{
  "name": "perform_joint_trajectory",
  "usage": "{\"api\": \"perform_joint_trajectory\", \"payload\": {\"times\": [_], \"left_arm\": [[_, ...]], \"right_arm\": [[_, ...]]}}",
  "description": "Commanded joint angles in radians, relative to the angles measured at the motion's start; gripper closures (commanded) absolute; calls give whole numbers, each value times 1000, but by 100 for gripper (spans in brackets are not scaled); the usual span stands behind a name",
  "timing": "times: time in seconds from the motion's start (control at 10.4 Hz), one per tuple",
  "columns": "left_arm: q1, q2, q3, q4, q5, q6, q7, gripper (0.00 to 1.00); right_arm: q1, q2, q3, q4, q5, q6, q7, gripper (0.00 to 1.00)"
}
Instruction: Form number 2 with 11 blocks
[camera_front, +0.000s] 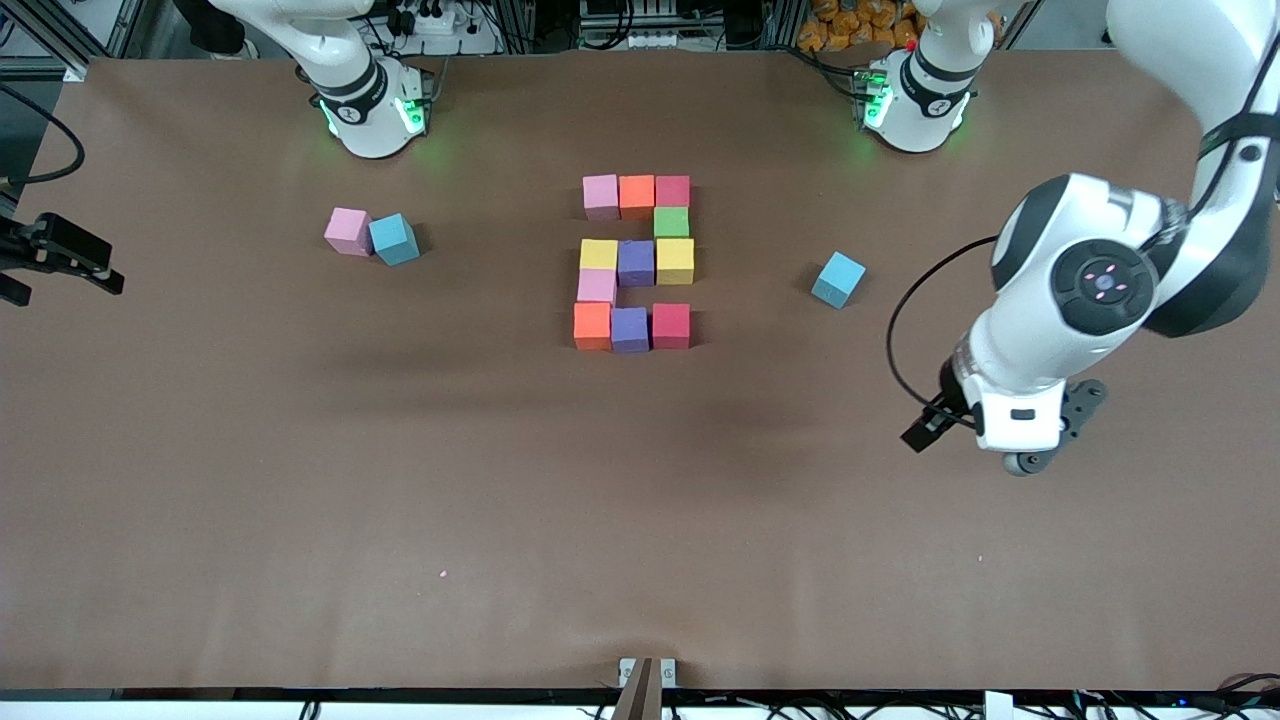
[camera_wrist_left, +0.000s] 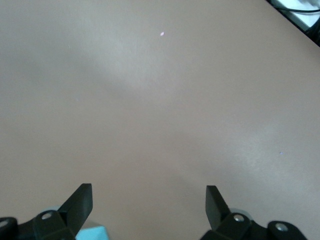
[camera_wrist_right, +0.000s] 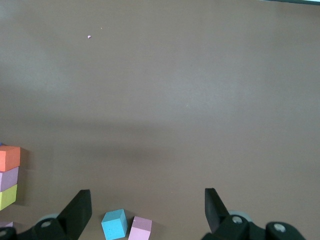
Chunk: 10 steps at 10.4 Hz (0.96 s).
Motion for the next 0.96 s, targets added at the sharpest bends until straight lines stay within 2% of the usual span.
{"api": "perform_joint_trajectory", "payload": {"times": [0.0, 0.39, 0.48, 0.58, 0.67, 0.87], "left_arm": [[18, -57, 16, -15, 19, -22, 172, 0], [37, -85, 20, -1, 21, -22, 410, 0], [35, -120, 31, 0, 4, -22, 494, 0], [-10, -155, 118, -1, -11, -22, 586, 0], [-73, -186, 213, -4, -80, -42, 693, 0], [-84, -250, 325, -9, -249, -88, 888, 0]], "right_arm": [[-2, 4, 1, 15, -14, -5, 0, 0], [-7, 4, -4, 15, -14, -5, 0, 0], [-5, 6, -4, 13, -14, -5, 0, 0], [-5, 6, -4, 12, -14, -5, 0, 0], [-5, 6, -4, 12, -14, -5, 0, 0], [-7, 6, -4, 12, -14, -5, 0, 0]]}}
